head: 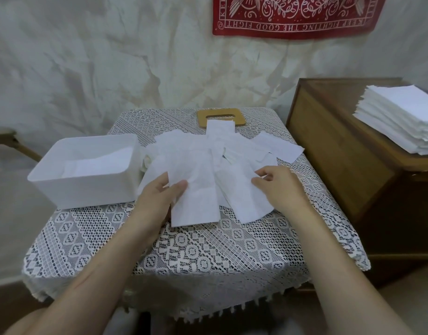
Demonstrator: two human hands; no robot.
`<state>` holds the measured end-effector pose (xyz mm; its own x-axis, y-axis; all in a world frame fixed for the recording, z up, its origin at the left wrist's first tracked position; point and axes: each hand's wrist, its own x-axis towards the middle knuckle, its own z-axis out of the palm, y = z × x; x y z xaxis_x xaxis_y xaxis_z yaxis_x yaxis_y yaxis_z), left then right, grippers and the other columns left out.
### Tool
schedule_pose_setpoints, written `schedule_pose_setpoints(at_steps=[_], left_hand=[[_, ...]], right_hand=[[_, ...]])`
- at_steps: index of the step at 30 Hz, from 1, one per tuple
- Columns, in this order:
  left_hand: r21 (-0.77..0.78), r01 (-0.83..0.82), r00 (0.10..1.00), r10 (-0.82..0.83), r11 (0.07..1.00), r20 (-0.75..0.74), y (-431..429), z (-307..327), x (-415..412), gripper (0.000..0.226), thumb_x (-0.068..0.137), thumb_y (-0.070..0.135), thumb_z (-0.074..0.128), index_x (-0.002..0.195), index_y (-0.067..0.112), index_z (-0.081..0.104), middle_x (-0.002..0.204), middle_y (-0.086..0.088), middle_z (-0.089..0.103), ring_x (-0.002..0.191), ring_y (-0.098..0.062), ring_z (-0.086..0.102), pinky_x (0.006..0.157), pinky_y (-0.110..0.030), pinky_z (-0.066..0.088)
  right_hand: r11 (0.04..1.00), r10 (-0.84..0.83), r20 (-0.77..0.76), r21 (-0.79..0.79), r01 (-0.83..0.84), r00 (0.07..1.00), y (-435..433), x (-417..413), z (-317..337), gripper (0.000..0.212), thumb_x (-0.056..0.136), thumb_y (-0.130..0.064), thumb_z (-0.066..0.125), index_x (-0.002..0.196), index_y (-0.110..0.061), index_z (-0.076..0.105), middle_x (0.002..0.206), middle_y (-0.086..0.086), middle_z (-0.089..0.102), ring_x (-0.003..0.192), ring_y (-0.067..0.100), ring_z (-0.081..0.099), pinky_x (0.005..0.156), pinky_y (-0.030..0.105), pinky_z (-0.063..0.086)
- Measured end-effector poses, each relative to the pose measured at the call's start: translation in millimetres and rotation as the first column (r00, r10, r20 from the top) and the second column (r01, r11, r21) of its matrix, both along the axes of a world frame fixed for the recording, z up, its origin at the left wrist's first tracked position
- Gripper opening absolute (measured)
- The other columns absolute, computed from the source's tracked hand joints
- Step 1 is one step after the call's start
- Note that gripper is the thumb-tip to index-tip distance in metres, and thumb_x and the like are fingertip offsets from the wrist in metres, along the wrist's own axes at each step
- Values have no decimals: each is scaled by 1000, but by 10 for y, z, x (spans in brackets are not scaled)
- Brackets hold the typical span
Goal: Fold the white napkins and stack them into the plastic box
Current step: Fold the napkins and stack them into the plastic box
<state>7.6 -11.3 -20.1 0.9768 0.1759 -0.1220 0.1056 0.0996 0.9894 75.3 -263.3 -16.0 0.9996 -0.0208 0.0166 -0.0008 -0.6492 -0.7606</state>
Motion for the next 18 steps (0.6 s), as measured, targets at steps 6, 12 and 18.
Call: schedule_pose_setpoints(at_steps=[6, 12, 18], left_hand=[[-40, -11, 1000, 10, 999, -20, 7, 7, -15, 24, 105, 20, 56, 126, 13, 67, 116, -2, 78, 105, -22, 75, 87, -41, 60], [-84, 0, 999, -3, 996, -36, -6, 1, -8, 20, 107, 21, 54, 119, 16, 69, 108, 2, 80, 97, -16, 76, 83, -38, 61], [-125, 9, 999, -16, 992, -48, -97, 12, 1, 21, 108, 21, 51, 112, 18, 71, 106, 3, 79, 97, -15, 74, 93, -44, 59]], right_hand=[[938, -25, 54, 347, 4, 998, 48, -4, 145, 11, 96, -28, 69, 103, -22, 74, 101, -2, 74, 100, 18, 67, 79, 32, 49], [605, 128, -85, 797, -9, 988, 227, -210, 350, 13, 95, -14, 68, 107, -12, 71, 102, 9, 78, 87, 22, 71, 73, 34, 55], [743, 129, -66, 667, -52, 989, 595, -328, 210, 4, 94, -15, 71, 93, -17, 67, 90, 7, 77, 70, 16, 68, 59, 25, 51]])
